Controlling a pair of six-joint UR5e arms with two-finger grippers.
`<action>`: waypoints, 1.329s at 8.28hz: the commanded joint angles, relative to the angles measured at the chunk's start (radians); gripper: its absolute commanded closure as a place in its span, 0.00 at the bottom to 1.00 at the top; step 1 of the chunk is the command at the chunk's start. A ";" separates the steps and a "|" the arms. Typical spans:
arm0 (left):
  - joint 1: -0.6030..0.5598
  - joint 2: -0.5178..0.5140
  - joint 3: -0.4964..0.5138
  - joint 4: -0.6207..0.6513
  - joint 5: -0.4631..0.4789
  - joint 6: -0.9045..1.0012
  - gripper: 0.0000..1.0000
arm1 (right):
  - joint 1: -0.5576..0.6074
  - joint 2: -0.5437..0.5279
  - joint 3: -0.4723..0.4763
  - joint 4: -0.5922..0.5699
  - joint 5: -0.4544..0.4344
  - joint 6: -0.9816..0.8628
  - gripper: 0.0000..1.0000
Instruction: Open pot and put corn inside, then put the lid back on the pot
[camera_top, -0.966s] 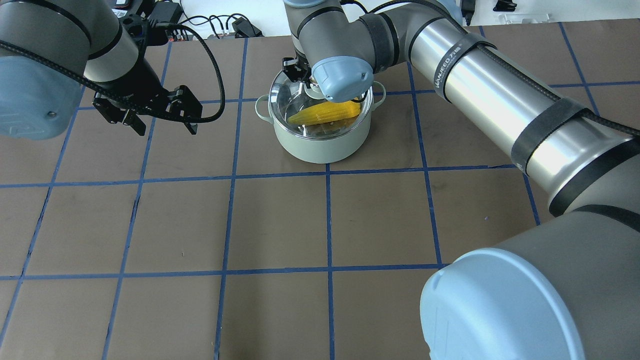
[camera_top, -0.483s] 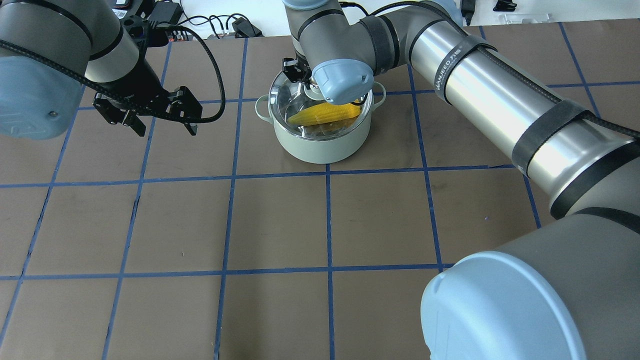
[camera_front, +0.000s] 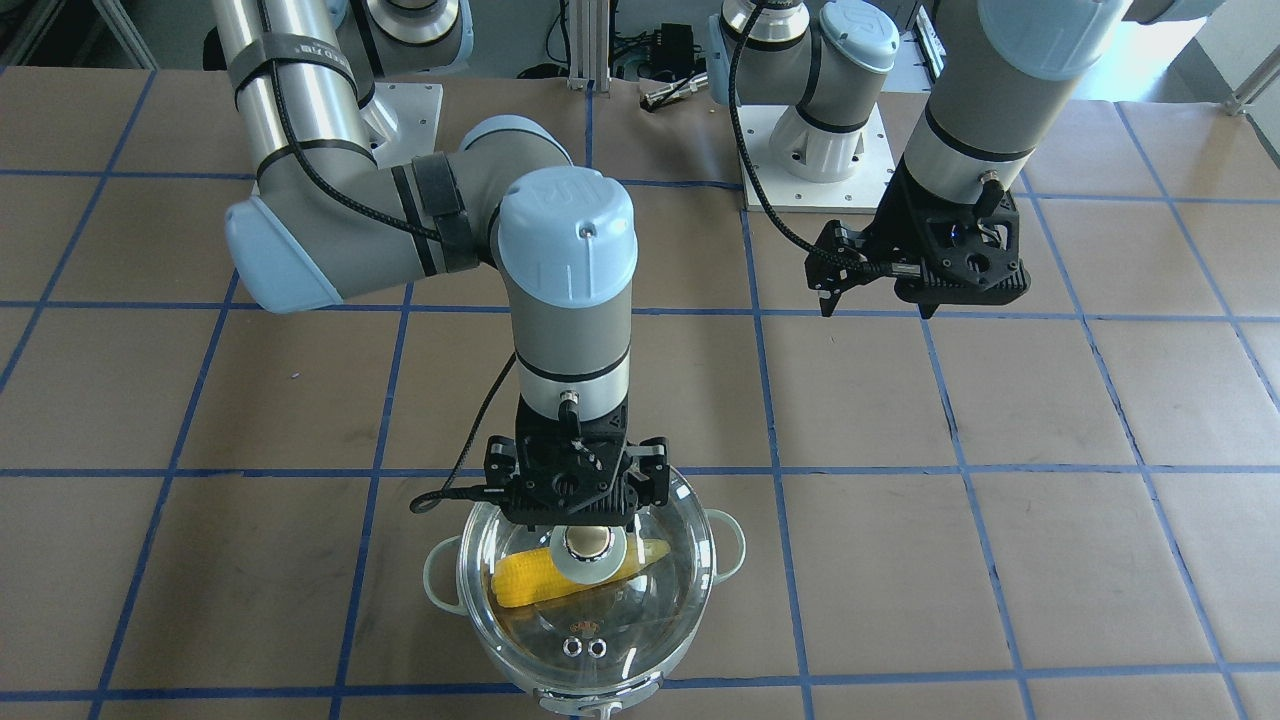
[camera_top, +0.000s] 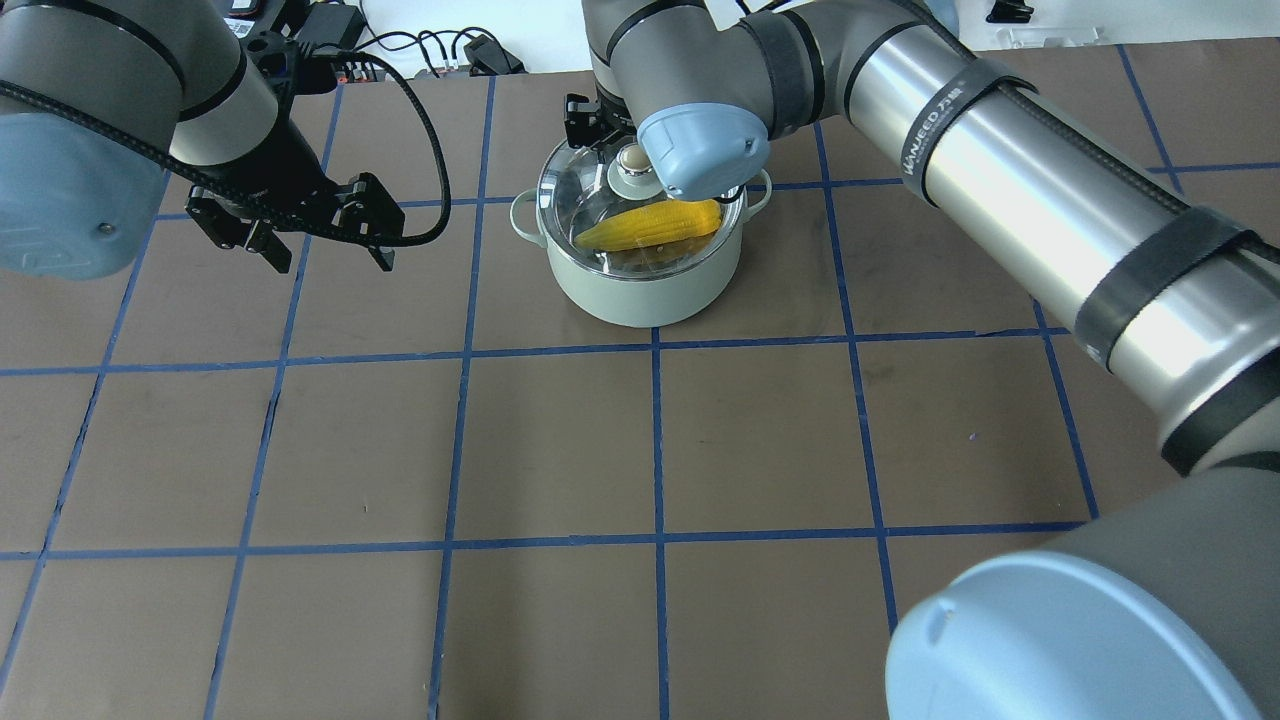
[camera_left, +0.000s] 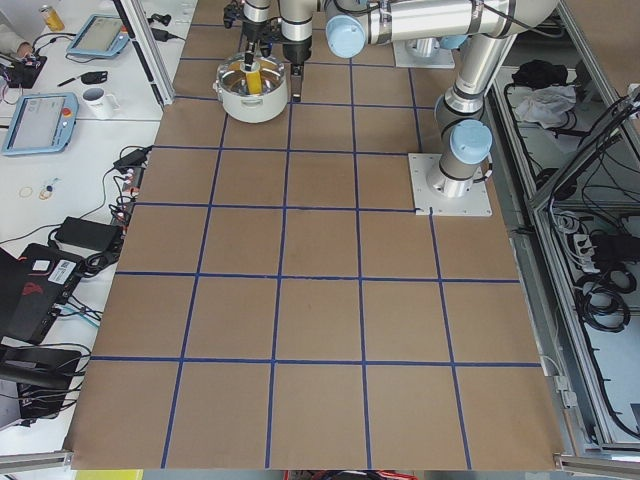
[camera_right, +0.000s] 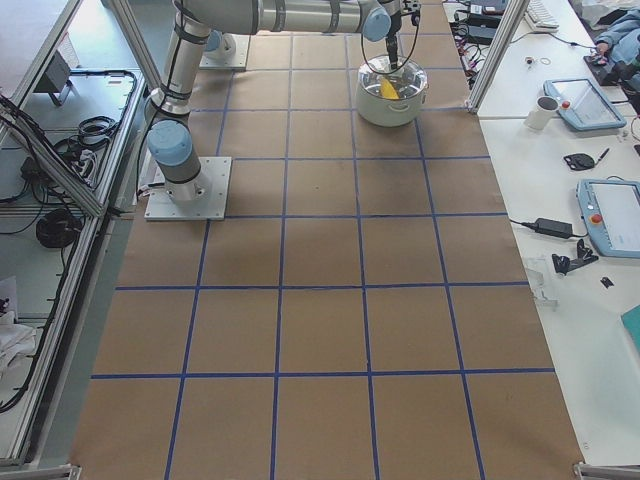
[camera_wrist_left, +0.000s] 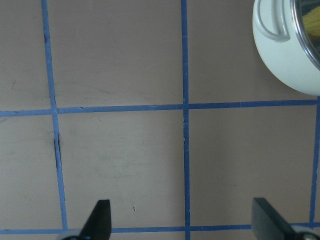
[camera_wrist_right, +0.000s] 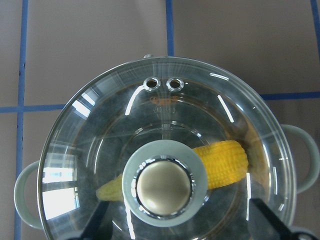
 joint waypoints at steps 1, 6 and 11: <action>0.000 0.000 0.000 0.000 0.000 0.000 0.00 | -0.064 -0.190 0.162 0.017 0.002 -0.086 0.00; 0.000 0.000 0.000 0.000 0.000 0.000 0.00 | -0.172 -0.465 0.243 0.474 0.003 -0.137 0.00; 0.000 0.000 0.000 0.000 0.002 0.000 0.00 | -0.200 -0.459 0.250 0.342 0.043 -0.223 0.00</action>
